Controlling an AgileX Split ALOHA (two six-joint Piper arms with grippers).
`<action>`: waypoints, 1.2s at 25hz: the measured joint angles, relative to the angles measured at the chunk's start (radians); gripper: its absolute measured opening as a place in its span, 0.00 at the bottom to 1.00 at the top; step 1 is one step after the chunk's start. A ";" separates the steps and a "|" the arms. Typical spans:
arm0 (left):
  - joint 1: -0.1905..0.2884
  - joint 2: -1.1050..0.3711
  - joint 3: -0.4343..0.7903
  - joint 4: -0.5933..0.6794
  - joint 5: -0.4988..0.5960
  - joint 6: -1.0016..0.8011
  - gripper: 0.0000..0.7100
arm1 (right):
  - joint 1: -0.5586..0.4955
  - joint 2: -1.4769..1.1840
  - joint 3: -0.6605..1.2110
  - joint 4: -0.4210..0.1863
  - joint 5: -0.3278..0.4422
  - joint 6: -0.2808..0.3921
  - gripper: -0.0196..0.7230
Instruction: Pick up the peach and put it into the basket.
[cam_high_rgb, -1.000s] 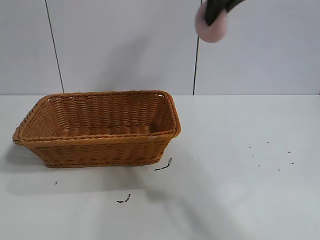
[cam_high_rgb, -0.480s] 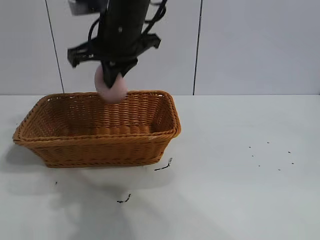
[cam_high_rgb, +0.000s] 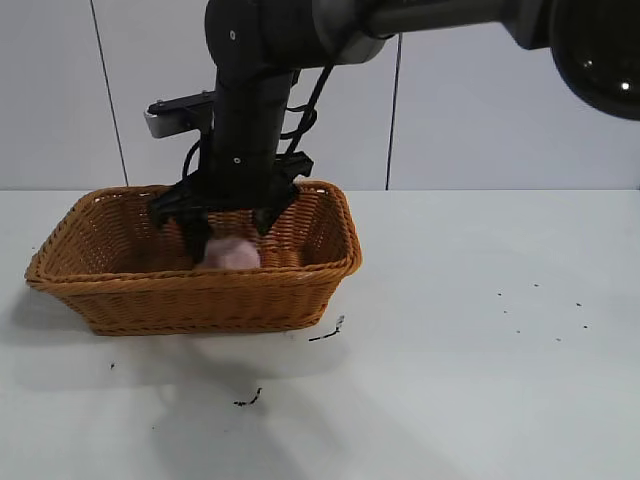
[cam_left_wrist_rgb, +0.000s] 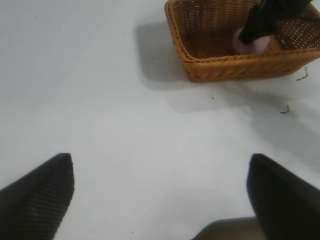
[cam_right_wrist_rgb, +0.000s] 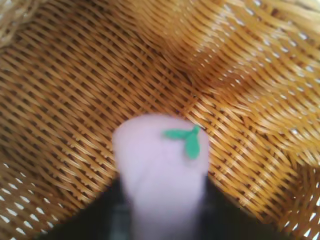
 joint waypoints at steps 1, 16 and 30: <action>0.000 0.000 0.000 0.000 0.000 0.000 0.97 | -0.008 -0.021 0.000 0.003 0.004 0.000 0.95; 0.000 0.000 0.000 0.000 0.000 0.000 0.97 | -0.465 -0.078 0.000 0.007 0.074 0.000 0.95; 0.000 0.000 0.000 0.000 0.000 0.000 0.97 | -0.623 -0.088 0.000 0.049 0.226 0.023 0.95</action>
